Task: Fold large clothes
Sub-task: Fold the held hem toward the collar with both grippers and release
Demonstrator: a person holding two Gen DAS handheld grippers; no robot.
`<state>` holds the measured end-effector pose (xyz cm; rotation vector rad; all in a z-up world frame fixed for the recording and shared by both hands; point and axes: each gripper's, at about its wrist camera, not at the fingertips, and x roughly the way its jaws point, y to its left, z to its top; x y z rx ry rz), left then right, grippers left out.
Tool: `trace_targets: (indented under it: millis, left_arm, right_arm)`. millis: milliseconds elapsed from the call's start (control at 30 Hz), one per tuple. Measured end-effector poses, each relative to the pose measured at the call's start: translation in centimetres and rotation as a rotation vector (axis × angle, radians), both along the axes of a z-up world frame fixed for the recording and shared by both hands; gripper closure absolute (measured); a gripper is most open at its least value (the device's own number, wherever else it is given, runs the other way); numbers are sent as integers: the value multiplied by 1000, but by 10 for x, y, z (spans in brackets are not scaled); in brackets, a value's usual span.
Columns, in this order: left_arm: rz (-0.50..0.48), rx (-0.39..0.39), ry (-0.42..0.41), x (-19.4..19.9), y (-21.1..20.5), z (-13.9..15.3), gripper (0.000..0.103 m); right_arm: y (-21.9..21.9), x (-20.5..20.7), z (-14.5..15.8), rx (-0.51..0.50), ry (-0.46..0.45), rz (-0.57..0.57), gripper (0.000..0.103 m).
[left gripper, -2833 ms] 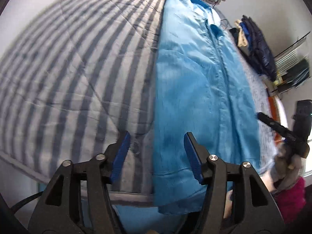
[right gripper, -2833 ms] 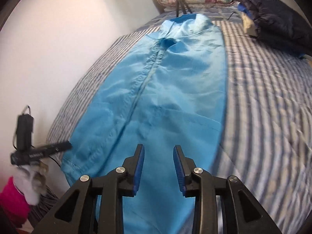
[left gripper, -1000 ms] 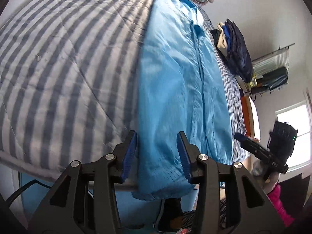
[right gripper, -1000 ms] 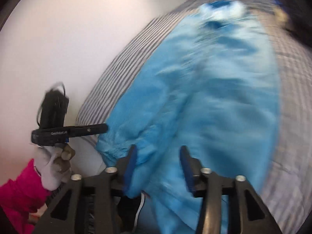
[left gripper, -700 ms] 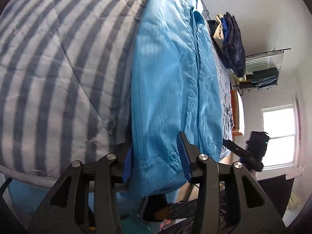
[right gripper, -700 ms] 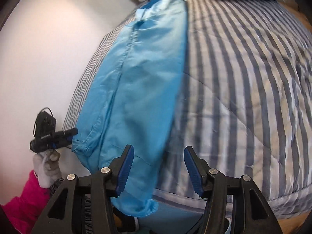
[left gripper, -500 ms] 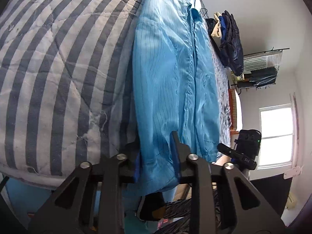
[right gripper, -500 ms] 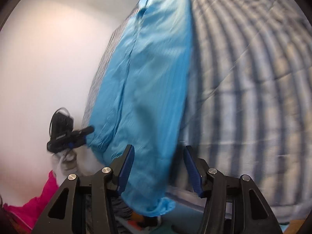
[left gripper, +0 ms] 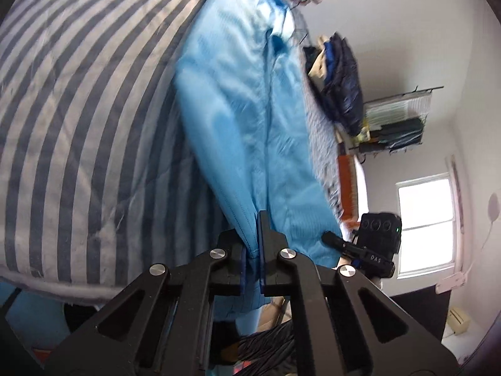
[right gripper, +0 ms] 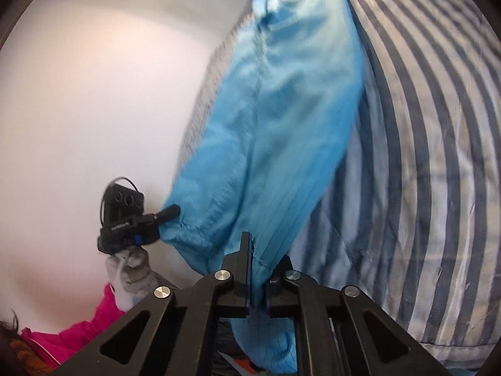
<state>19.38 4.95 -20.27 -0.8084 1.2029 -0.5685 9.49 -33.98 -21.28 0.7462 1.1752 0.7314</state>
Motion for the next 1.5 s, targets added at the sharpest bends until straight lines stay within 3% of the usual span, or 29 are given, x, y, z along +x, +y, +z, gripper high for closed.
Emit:
trace_targets:
  millis: [333,567,900,1100,1233,1267,1300,1333,1367,1400,1500]
  left_arm:
    - [37,20,-110,53,-9,39,100]
    - [105,18,-137,116,-13,44,100]
    - [176,84,-112,184,-18,4,100]
    - [195,110,-72,197,-12,-23,100]
    - [170,162,-87,196,-16,-24,100]
    - [162,176,-86,196,-17,-23,99]
    - [154,189,-86,197,-18,-22,90]
    - [148,189,-97,196,-18,-20,72]
    - [153,190,-105,194,-17,-16,62]
    - [171,192,-128,191,-14,-10,51]
    - [183,192,-178,184,-7,8,49]
  right_arm:
    - [15,50,45,-39,-125,-49,101]
    - [14,110,51,-69,-169,-101,101]
    - [8,187,16,-121,-120,-203,101]
    - [10,205,-11,-155,-78,-208,101]
    - [11,212,-20,-166,-53,-200,97]
    - [11,212,-18,-169,-56,-196,95]
    - [12,212,-16,-171,-59,-191,85]
    - [12,212,-13,-166,-63,-186,76]
    - [12,211,-10,-163,-74,-184,67]
    - [12,210,-5,-169,-87,-180,65]
    - [7,203,5,-157,-100,-162,58]
